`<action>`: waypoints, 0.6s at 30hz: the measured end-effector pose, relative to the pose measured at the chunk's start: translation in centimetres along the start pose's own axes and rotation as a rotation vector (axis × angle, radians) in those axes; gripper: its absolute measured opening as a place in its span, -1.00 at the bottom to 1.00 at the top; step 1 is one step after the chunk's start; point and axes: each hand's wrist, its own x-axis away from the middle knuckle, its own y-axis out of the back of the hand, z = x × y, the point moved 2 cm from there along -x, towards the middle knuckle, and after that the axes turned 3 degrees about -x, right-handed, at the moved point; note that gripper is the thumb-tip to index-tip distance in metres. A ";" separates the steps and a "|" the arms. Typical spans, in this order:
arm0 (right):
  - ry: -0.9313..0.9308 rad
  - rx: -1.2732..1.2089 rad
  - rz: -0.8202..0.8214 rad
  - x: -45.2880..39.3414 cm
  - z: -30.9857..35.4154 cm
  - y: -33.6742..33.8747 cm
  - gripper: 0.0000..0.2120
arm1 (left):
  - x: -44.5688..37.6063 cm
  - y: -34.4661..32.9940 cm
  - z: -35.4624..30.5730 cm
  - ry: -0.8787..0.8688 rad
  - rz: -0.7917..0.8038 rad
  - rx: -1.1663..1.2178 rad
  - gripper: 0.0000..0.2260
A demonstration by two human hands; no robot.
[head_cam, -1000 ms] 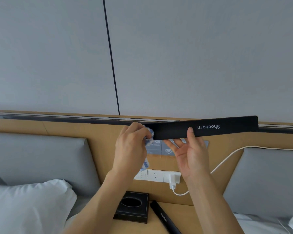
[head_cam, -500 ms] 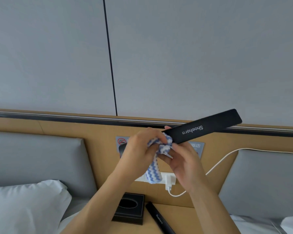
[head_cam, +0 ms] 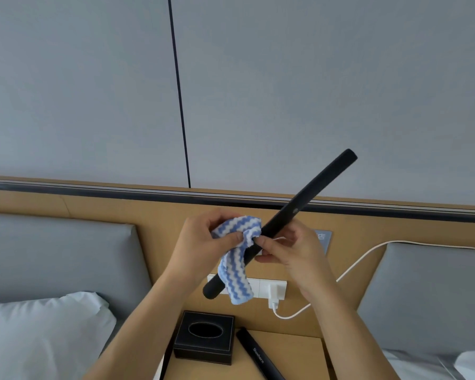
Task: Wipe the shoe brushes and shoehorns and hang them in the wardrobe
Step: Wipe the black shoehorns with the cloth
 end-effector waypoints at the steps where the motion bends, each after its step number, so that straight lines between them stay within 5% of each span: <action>1: -0.019 0.001 0.012 0.0 -0.1 0.0 -0.78 | 0.0 0.1 0.2 0.019 -0.015 0.006 -0.84; 11: -0.074 0.140 0.009 1.0 -0.6 1.3 -0.88 | 0.6 1.3 1.9 0.089 -0.116 0.055 -0.79; 18: -0.173 -0.168 0.039 0.9 -0.4 1.1 -0.69 | 0.0 1.6 -1.5 -0.171 -0.195 -0.204 -0.72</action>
